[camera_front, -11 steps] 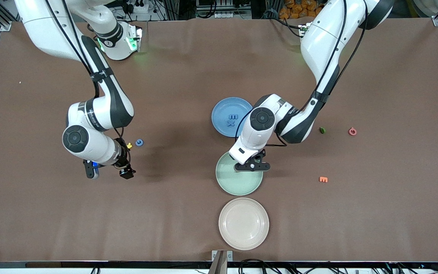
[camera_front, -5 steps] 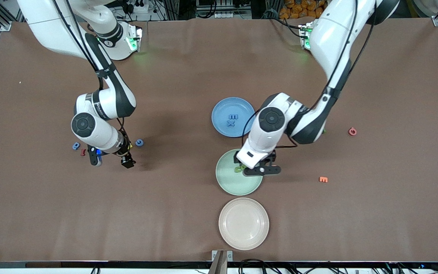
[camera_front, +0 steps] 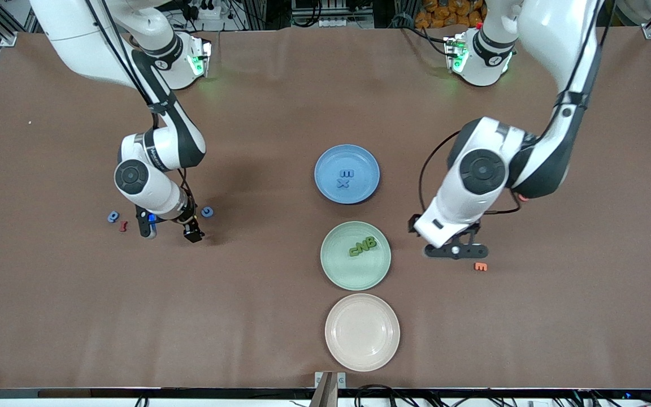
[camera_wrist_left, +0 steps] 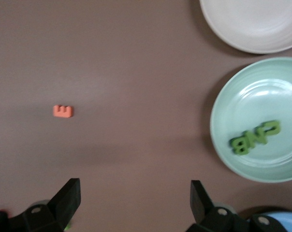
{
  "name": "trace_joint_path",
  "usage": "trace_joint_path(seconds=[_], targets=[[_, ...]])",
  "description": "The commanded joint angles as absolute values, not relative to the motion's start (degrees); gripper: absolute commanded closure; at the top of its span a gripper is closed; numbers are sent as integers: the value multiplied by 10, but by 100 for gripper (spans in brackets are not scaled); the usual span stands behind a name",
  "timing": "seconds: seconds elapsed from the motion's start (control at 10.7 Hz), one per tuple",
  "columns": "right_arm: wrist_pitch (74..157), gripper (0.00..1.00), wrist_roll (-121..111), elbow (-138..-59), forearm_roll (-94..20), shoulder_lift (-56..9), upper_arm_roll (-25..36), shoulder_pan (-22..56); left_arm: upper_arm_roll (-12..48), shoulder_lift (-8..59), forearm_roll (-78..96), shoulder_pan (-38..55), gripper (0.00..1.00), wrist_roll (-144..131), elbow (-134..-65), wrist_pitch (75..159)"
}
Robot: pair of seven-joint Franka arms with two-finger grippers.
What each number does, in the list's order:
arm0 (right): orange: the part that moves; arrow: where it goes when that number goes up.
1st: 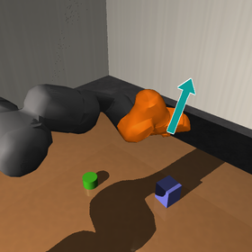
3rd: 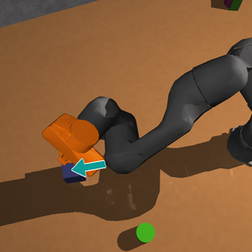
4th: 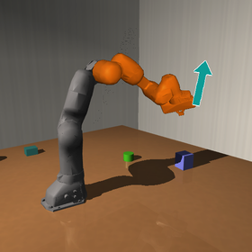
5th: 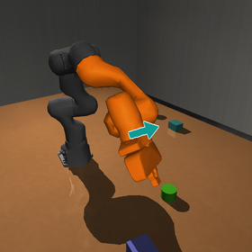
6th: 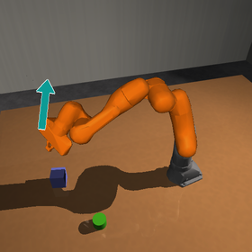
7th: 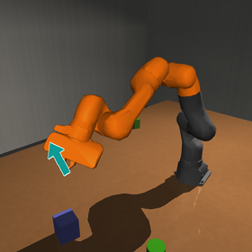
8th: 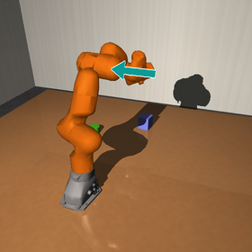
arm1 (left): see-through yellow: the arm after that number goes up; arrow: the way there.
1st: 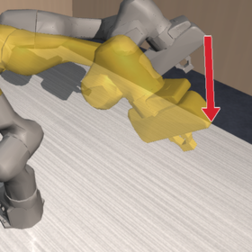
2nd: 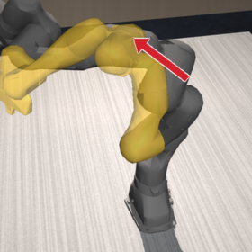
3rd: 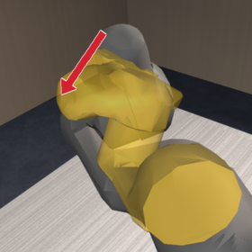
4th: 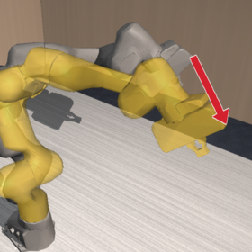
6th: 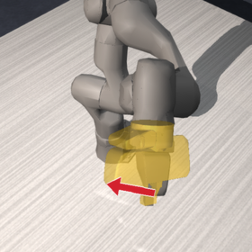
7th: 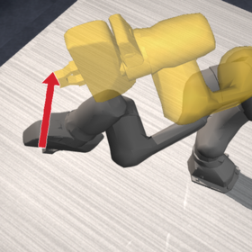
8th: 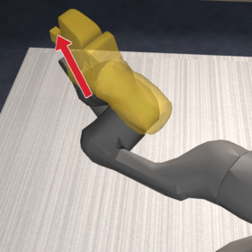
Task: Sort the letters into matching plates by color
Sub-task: 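Lower the right gripper to the blue G while the left gripper reaches the i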
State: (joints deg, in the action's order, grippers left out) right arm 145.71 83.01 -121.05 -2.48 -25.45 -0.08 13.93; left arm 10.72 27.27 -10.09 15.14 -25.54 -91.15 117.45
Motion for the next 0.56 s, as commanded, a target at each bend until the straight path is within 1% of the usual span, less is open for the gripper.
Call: trace_joint_path(seconds=[0.0,0.19,0.28,0.38,0.47], targets=[[1508,0,847,-1258,-18,-238,-6,142,116,135,-108,109,0,-198,-1099,1212],[1516,0,847,-1266,-17,-240,-6,146,116,77,-108,78,0,-147,-1218,1287],[1520,0,847,-1265,-17,-243,-6,147,116,70,-106,46,0,-114,-1255,1318],[1521,0,847,-1265,-18,-247,-6,150,116,70,-105,27,0,-94,-1276,1342],[1523,4,846,-1265,-17,-251,-6,152,116,76,-105,20,0,-91,-1295,1370]])
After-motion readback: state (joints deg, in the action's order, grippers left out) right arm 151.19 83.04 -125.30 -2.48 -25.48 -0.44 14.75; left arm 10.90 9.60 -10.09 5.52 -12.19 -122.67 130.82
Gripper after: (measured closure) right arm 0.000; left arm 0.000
